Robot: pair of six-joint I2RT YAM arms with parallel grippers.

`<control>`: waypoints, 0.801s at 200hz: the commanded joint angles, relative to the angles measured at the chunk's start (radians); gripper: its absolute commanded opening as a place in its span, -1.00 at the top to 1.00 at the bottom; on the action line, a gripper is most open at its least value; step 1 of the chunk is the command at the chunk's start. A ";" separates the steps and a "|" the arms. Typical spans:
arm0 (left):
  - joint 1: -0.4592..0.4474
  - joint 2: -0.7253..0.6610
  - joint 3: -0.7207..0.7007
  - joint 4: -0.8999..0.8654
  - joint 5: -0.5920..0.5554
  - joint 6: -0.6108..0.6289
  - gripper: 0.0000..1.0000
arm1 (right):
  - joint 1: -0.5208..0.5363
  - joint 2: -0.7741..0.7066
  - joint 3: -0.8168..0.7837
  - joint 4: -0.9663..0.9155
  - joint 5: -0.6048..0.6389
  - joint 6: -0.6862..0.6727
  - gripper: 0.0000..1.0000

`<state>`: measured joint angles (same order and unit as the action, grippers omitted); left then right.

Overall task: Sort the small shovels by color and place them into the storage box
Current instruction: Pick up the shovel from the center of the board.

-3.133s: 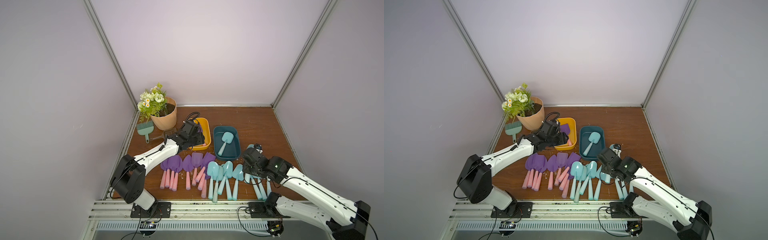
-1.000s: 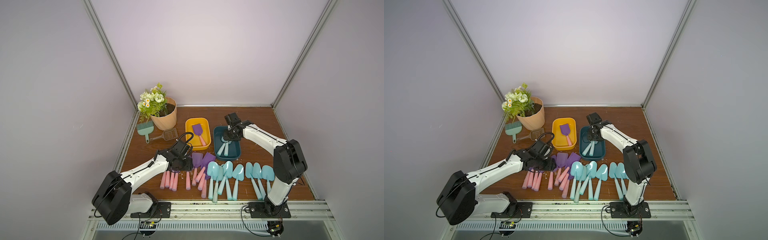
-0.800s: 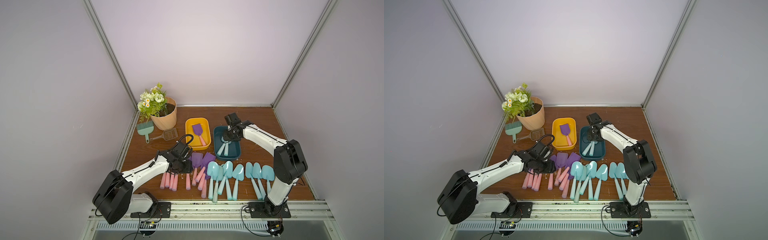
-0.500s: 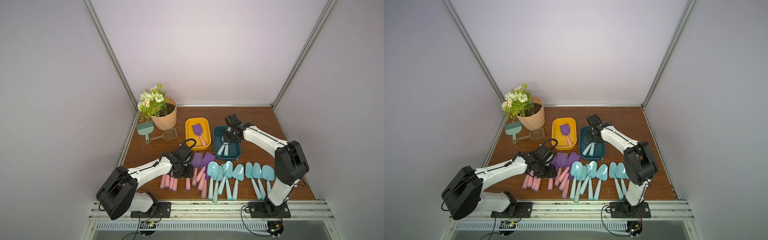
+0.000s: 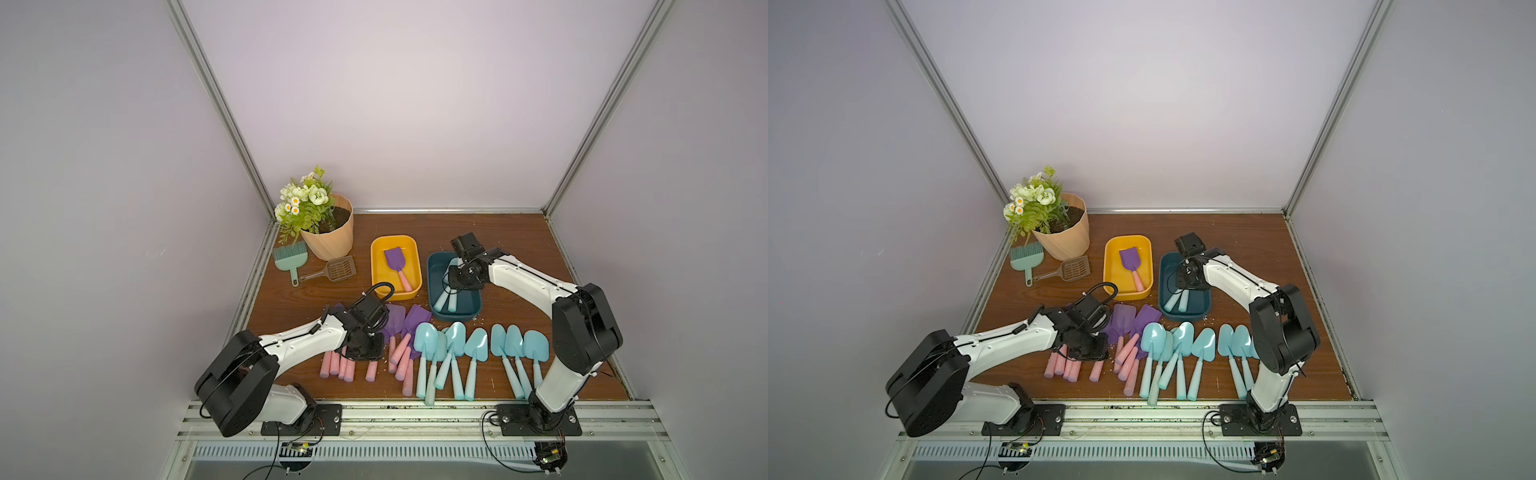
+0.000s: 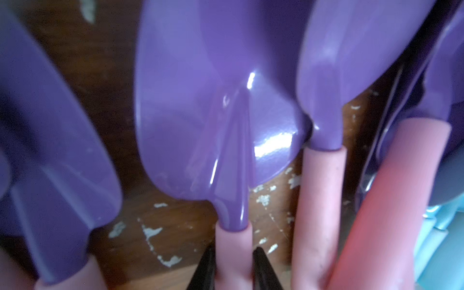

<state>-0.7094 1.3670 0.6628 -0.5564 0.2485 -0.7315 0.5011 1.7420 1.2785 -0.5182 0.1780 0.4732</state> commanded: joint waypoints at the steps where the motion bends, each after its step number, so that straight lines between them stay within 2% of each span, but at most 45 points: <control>1: -0.009 -0.044 0.029 -0.091 -0.086 -0.024 0.86 | 0.007 -0.045 0.000 0.006 -0.002 0.015 0.18; 18: -0.010 -0.070 0.059 -0.132 -0.150 -0.035 0.98 | 0.010 -0.048 -0.001 0.007 -0.003 0.018 0.18; 69: -0.010 -0.098 0.171 -0.235 -0.318 -0.040 0.98 | 0.014 -0.057 0.000 0.003 0.011 0.019 0.18; 96: 0.005 -0.104 0.281 -0.264 -0.476 -0.040 0.98 | 0.016 -0.072 -0.001 0.007 0.019 0.026 0.18; 109: 0.024 -0.080 0.368 -0.241 -0.534 0.007 0.98 | 0.016 -0.078 -0.004 0.011 0.018 0.028 0.18; 128: 0.076 0.009 0.524 -0.196 -0.526 0.056 0.98 | 0.018 -0.082 -0.005 0.009 0.022 0.028 0.18; 160: 0.163 0.208 0.694 -0.020 -0.345 0.101 0.98 | 0.021 -0.087 -0.005 0.001 0.029 0.029 0.18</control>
<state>-0.6044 1.4479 1.2747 -0.7040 -0.1787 -0.6769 0.5140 1.7012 1.2785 -0.5117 0.1829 0.4870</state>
